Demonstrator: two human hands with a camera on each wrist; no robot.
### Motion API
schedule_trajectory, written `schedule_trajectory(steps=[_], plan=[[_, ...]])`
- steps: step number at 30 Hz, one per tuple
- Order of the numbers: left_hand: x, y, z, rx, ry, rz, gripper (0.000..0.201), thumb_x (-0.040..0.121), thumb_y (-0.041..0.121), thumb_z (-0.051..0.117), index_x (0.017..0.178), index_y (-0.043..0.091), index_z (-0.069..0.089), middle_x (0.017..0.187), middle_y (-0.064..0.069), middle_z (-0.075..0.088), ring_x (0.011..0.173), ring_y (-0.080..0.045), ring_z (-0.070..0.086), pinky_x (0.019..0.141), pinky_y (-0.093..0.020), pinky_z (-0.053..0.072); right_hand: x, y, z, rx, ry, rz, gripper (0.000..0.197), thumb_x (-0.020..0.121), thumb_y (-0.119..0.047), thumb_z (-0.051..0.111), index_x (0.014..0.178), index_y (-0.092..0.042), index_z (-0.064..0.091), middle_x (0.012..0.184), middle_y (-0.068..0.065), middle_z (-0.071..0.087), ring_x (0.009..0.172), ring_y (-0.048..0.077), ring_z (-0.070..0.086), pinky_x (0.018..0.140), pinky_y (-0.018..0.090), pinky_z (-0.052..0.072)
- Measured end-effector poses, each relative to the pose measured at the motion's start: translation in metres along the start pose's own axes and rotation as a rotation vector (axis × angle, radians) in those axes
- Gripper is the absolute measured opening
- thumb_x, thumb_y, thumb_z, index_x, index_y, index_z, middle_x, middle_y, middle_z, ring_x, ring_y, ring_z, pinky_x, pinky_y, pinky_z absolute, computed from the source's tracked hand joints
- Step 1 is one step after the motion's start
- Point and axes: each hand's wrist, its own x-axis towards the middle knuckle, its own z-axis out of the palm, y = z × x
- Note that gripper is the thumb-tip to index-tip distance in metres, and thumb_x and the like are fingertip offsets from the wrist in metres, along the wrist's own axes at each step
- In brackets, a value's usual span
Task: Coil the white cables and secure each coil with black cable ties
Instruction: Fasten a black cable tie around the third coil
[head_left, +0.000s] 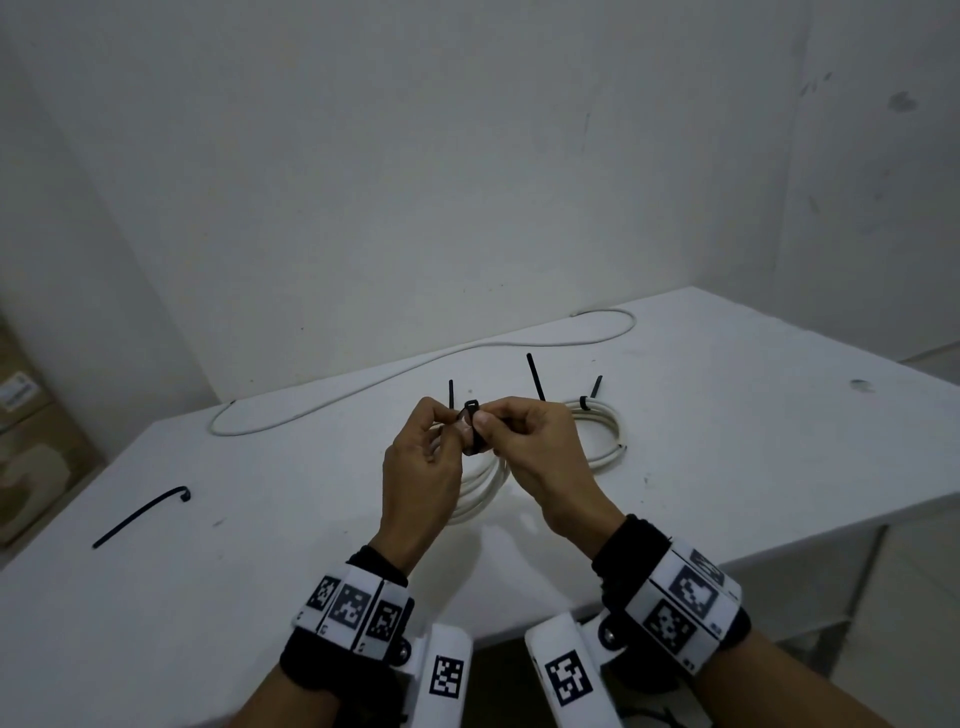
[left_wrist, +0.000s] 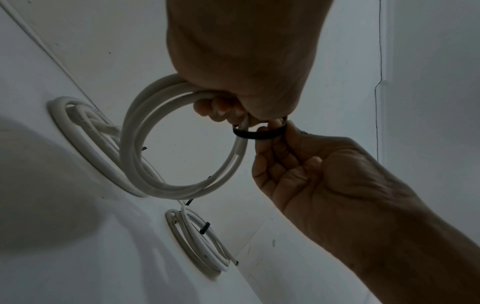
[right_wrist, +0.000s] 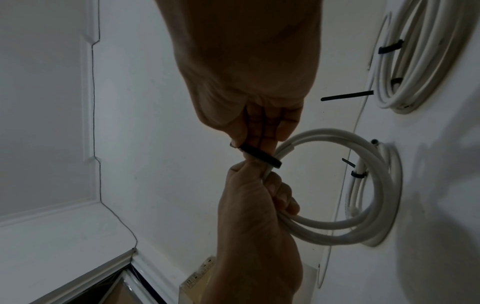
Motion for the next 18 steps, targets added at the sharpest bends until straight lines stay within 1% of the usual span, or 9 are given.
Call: schedule_trajectory(steps=[2,5,6,8,9,10,13,16,18], plan=[[0.0001,-0.0001,0.0007,0.003,-0.001,-0.005,0.014,0.095,0.012,0.051,0.082,0.017,0.054,0.072,0.001,0.070,0.070,-0.031,0.067,0.069,-0.050,0.053,-0.0010,-0.0004,-0.0002,0.002,0.001,0.015,0.015,0.089,-0.003,0.058,0.083,-0.001,0.072,0.072,0.010,0.070,0.067,0.011,0.066,0.068,0.017,0.052],[-0.0009,-0.0019,0.0013,0.025,-0.005,0.001,0.016,0.096,0.012,0.051,0.081,0.019,0.053,0.070,-0.003,0.069,0.067,-0.035,0.063,0.062,-0.048,0.051,-0.0021,-0.0032,-0.0011,0.014,-0.013,0.036,0.016,0.090,-0.001,0.057,0.082,0.003,0.071,0.069,0.009,0.067,0.061,0.007,0.063,0.059,0.009,0.045],[-0.0014,-0.0024,0.0013,0.033,-0.010,0.003,0.016,0.096,0.013,0.051,0.081,0.019,0.053,0.069,-0.004,0.068,0.061,-0.032,0.061,0.057,-0.046,0.048,-0.0022,-0.0047,-0.0021,0.010,-0.022,0.041,0.017,0.090,0.000,0.057,0.082,0.005,0.071,0.068,0.009,0.066,0.058,0.004,0.062,0.056,0.008,0.044],[-0.0024,-0.0028,0.0011,0.055,-0.021,0.008,0.016,0.096,0.013,0.051,0.081,0.018,0.052,0.068,-0.006,0.068,0.045,-0.014,0.047,0.046,-0.034,0.037,-0.0020,-0.0068,-0.0042,-0.008,-0.040,0.047,0.017,0.089,0.000,0.057,0.082,0.007,0.070,0.068,0.011,0.066,0.055,0.000,0.060,0.055,0.007,0.043],[-0.0027,-0.0029,0.0010,0.070,-0.025,0.009,0.015,0.096,0.013,0.051,0.081,0.017,0.052,0.068,-0.006,0.067,0.041,-0.008,0.040,0.046,-0.028,0.033,-0.0016,-0.0070,-0.0050,-0.014,-0.047,0.048,0.017,0.089,0.000,0.057,0.081,0.008,0.070,0.069,0.012,0.066,0.055,0.000,0.059,0.054,0.007,0.043],[-0.0029,-0.0029,0.0010,0.081,-0.027,0.010,0.015,0.095,0.014,0.051,0.081,0.017,0.052,0.067,-0.006,0.067,0.040,-0.007,0.037,0.046,-0.024,0.032,-0.0018,-0.0070,-0.0054,-0.014,-0.053,0.050,0.017,0.089,0.000,0.056,0.081,0.008,0.070,0.070,0.013,0.066,0.055,0.001,0.060,0.054,0.007,0.043],[-0.0034,-0.0043,0.0022,0.104,-0.019,0.015,0.017,0.095,0.013,0.052,0.079,0.019,0.052,0.065,-0.002,0.066,0.041,-0.005,0.040,0.046,-0.017,0.032,-0.0037,-0.0047,-0.0046,-0.002,-0.039,0.070,0.018,0.088,0.001,0.057,0.080,0.008,0.070,0.066,0.010,0.065,0.053,0.001,0.059,0.053,0.006,0.042],[-0.0048,-0.0059,0.0027,0.139,-0.013,0.033,0.021,0.095,0.013,0.053,0.077,0.023,0.051,0.065,0.002,0.065,0.046,-0.003,0.045,0.049,-0.016,0.033,-0.0054,-0.0041,-0.0039,-0.006,-0.019,0.092,0.018,0.087,0.001,0.057,0.076,0.009,0.070,0.059,0.004,0.064,0.049,-0.001,0.057,0.051,0.007,0.042],[-0.0060,-0.0069,0.0027,0.158,-0.014,0.047,0.020,0.095,0.014,0.053,0.077,0.023,0.051,0.066,0.002,0.065,0.048,-0.003,0.046,0.049,-0.018,0.034,-0.0056,-0.0042,-0.0040,-0.014,-0.028,0.122,0.020,0.087,0.000,0.058,0.074,0.010,0.069,0.059,0.007,0.064,0.052,0.004,0.058,0.054,0.011,0.043]])
